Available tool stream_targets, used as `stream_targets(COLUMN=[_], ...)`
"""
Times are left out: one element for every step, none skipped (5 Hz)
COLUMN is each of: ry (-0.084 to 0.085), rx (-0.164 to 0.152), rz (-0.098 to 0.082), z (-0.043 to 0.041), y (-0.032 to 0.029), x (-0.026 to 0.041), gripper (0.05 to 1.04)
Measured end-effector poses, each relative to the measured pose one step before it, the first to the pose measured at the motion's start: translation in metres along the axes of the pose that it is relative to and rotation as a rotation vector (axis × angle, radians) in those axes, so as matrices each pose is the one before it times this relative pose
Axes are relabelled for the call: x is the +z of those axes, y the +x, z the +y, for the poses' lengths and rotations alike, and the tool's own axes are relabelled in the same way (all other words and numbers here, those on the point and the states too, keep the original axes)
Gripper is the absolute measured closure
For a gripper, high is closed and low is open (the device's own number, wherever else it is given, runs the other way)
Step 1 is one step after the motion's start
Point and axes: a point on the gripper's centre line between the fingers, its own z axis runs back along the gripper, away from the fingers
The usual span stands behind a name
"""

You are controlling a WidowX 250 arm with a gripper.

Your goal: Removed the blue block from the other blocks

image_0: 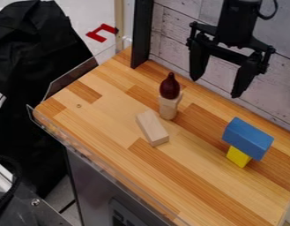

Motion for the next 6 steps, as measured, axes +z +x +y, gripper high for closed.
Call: stream_targets(ry=[0.0045,-0.025,-0.018,-0.03,-0.0307,-0.0155], rx=[0.009,0.111,0.1322,0.24,0.2375,0.2413], rz=[0.0395,-0.009,-0.0072,-0.0117,0.0084,0.0207], z=[0.00083,-0.01816,-0.01992,-0.00944,-0.00822,-0.00585], y=[-0.0013,0.00854,-0.00338,-0.00052,0.00107,0.00187], x=[-0.01202,0.00092,0.00179,-0.00071,-0.00733,-0.01119], gripper=[0.084,0.084,0.084,0.084,0.084,0.084])
